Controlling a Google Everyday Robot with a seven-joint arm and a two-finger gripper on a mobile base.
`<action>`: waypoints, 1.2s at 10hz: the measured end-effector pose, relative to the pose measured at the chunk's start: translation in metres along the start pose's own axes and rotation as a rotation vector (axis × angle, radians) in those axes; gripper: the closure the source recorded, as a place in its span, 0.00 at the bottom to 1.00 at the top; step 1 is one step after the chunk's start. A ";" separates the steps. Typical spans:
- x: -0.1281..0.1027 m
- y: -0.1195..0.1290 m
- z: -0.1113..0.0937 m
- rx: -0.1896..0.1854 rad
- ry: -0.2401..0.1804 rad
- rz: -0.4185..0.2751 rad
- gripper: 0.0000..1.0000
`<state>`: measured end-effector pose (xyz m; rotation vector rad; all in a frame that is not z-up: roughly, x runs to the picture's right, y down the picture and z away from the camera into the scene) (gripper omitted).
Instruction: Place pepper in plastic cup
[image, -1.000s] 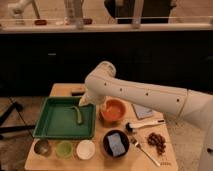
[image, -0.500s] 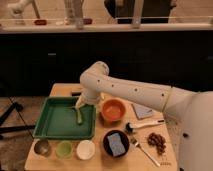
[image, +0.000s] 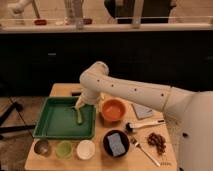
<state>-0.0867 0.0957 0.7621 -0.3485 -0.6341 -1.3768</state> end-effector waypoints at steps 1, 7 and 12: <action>0.001 0.000 0.000 0.004 -0.003 -0.007 0.20; 0.037 -0.060 0.055 0.036 -0.068 -0.107 0.20; 0.043 -0.084 0.097 0.030 -0.114 -0.119 0.20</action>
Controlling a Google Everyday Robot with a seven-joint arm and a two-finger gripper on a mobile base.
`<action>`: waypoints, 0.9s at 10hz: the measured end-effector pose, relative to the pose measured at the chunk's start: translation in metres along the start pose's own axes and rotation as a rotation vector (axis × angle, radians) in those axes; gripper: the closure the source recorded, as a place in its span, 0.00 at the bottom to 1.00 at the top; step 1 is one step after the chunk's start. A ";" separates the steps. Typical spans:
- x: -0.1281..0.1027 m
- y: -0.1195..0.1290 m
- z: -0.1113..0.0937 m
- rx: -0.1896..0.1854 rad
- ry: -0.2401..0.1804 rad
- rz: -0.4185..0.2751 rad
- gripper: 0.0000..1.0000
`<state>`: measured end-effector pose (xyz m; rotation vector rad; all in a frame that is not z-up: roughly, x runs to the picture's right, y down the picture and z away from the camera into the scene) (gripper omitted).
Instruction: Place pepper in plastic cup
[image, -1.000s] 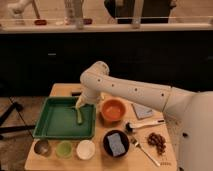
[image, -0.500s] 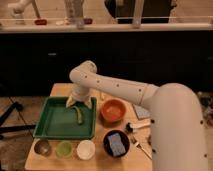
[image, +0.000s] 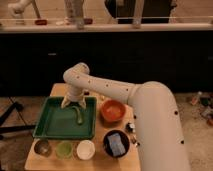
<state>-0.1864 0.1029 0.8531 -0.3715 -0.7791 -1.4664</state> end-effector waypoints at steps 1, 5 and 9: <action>0.001 0.001 0.005 0.003 -0.008 0.004 0.20; -0.005 0.007 0.028 0.049 -0.064 0.044 0.20; -0.011 0.018 0.044 0.057 -0.099 0.089 0.20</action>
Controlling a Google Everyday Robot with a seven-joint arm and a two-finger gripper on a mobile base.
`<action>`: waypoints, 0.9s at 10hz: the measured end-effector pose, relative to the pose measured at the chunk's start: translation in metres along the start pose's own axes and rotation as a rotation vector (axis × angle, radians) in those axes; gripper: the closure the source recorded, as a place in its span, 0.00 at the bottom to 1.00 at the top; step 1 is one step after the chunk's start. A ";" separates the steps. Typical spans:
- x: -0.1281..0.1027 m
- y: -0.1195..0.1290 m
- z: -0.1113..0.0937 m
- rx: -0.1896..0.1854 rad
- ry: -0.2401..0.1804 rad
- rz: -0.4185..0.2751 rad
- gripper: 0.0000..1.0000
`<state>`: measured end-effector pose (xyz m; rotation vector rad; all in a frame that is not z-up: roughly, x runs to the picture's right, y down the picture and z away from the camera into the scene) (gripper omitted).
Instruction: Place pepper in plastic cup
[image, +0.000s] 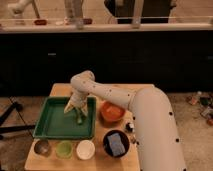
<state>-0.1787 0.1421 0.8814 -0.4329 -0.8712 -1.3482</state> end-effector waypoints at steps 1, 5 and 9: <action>-0.001 0.000 0.004 -0.004 -0.011 0.004 0.20; 0.000 0.006 0.013 -0.008 -0.042 0.016 0.29; -0.001 0.007 0.015 -0.009 -0.058 0.012 0.69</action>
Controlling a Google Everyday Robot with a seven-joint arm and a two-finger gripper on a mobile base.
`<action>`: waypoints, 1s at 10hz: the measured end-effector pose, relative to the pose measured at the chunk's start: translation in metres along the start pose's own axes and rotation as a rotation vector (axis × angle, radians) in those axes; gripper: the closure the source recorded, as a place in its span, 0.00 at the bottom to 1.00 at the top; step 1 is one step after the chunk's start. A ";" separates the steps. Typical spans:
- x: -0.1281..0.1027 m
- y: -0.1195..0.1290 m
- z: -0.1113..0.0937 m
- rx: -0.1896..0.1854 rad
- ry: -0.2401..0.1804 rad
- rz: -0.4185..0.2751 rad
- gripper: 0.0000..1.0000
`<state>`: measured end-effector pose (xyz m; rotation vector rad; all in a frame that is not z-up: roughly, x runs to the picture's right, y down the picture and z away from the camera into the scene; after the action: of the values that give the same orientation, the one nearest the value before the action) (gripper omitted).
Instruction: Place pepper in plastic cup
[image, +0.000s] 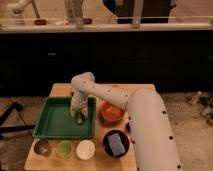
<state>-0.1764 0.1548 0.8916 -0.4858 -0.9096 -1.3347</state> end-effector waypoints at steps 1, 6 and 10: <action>0.000 0.000 0.000 0.000 0.000 0.000 0.81; -0.008 -0.005 -0.014 0.018 0.001 -0.022 0.98; -0.022 -0.019 -0.048 -0.036 0.050 -0.072 0.98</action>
<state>-0.1810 0.1273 0.8427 -0.4495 -0.8701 -1.4248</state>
